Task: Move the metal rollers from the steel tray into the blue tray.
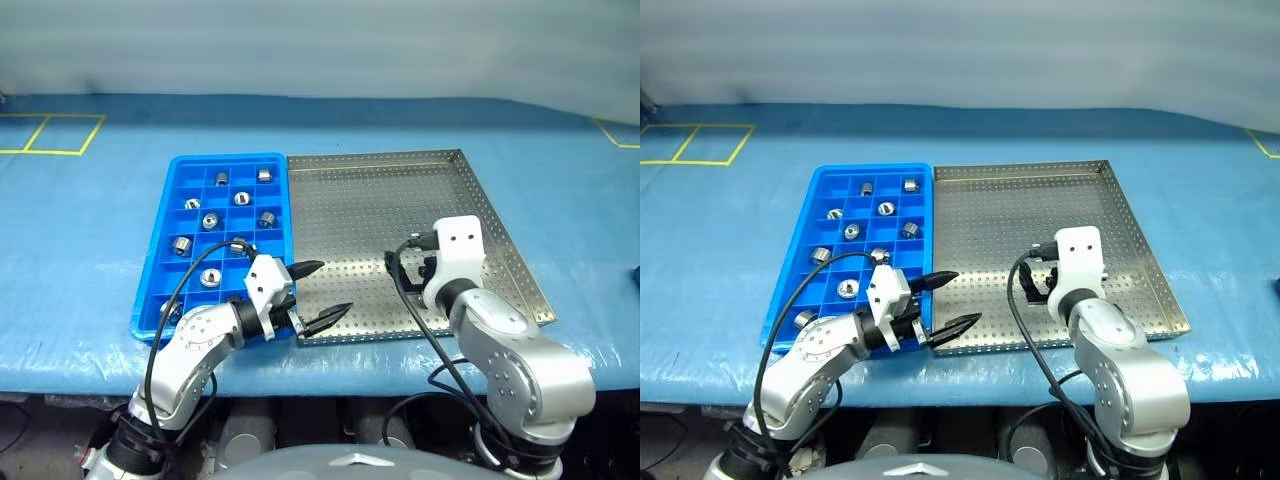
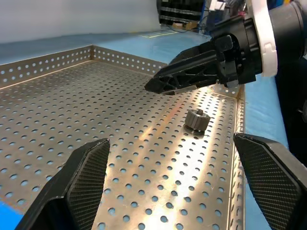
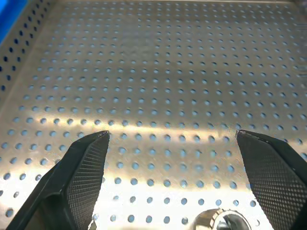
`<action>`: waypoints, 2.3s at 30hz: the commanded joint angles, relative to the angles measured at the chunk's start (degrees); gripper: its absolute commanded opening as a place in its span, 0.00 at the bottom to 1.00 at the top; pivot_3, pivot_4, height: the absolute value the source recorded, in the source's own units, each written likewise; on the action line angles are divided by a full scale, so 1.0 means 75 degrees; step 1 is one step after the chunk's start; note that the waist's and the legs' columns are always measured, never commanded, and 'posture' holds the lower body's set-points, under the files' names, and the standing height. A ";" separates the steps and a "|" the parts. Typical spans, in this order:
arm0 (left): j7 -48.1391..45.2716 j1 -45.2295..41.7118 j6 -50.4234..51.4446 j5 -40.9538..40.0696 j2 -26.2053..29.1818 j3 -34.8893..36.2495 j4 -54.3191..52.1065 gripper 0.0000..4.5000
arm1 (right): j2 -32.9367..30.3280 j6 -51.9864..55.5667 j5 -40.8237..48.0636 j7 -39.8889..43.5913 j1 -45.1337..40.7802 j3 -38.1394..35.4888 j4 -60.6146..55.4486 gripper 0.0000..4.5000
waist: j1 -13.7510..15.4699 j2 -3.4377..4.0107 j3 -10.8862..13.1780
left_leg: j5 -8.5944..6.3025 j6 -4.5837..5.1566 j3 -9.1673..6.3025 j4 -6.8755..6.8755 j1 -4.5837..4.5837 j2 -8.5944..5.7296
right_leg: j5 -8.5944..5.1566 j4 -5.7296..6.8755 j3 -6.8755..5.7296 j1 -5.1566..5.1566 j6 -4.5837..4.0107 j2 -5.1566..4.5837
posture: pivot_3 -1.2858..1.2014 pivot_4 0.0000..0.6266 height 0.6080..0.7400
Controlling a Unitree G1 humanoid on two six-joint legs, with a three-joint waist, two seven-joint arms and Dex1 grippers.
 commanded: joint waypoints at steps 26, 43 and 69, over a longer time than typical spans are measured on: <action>0.0091 0.0255 -0.0056 0.0052 -0.0114 -0.0059 -0.0278 1.00 | 0.0001 -0.1436 -0.0054 0.0136 0.1062 -0.0523 0.1705 0.58 | -0.0087 -0.0009 -0.0003 | 0.0000 0.0002 0.0005 0.0016 0.0002 0.0026 | 0.0004 -0.0001 0.0008 0.0005 0.0006 0.0002 | 0.55 0.24 1.00; 0.0667 0.0973 -0.0179 0.0062 0.0007 0.0461 -0.0864 1.00 | -0.0910 -0.1305 0.0451 0.0982 -0.0947 0.1388 0.1203 0.39 | 0.0269 -0.0013 0.0007 | 0.0002 0.0006 0.0000 -0.0018 -0.0015 0.0016 | 0.0002 -0.0005 0.0011 -0.0023 -0.0001 0.0006 | 0.61 0.24 1.00; 0.1055 0.3951 -0.0962 0.0305 0.0990 0.2571 -0.2183 1.00 | -0.0475 -0.2909 0.1209 0.2560 -0.1885 0.3600 0.3221 0.39 | 0.1412 -0.0015 0.0019 | -0.0004 -0.0003 0.0003 -0.0043 -0.0036 0.0020 | -0.0006 -0.0035 -0.0019 -0.0084 -0.0011 -0.0018 | 0.72 0.24 1.00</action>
